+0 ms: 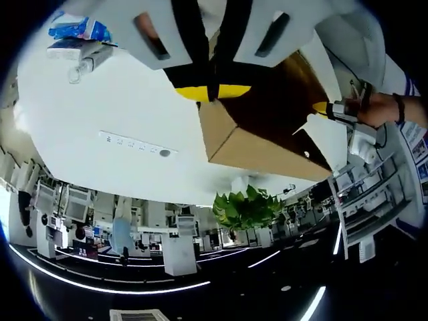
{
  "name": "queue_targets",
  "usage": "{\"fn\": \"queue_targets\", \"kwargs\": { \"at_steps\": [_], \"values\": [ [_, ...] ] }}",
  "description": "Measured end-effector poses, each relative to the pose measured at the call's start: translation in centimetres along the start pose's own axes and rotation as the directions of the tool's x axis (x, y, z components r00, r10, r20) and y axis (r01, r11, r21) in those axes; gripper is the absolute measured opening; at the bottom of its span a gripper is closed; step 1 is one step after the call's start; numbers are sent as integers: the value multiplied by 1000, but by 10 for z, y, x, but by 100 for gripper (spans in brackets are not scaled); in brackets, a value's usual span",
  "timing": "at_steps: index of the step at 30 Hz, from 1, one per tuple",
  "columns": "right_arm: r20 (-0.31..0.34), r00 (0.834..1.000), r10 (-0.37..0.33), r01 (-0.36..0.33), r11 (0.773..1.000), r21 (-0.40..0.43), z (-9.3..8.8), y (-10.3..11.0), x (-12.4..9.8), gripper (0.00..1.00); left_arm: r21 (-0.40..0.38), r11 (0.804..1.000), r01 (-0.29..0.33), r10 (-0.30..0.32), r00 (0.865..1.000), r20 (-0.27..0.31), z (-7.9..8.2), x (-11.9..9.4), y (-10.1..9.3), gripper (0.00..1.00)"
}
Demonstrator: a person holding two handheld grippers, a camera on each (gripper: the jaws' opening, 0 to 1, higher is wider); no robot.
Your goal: Operate the shoe box by opening the lid, removing the specified soft item, and placing it in the target area until the item is outside and the box remains undamaged.
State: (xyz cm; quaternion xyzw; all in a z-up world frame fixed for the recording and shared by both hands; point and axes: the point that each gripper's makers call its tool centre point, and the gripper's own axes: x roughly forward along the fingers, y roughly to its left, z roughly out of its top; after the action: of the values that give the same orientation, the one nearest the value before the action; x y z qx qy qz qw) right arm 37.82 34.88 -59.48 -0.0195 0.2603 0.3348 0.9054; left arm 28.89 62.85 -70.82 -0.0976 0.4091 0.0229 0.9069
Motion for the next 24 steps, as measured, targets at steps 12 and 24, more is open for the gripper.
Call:
{"fn": "queue_targets", "kwargs": {
  "at_steps": [12,24],
  "values": [
    [26,1000,-5,3,999,51,-21,4,-7,0,30,997,73,-73,997,19,-1,-4,-2,7],
    [44,999,-14,11,998,67,-29,7,-11,0,171,982,84,-117,975,189,40,-35,-14,14]
  ]
}}
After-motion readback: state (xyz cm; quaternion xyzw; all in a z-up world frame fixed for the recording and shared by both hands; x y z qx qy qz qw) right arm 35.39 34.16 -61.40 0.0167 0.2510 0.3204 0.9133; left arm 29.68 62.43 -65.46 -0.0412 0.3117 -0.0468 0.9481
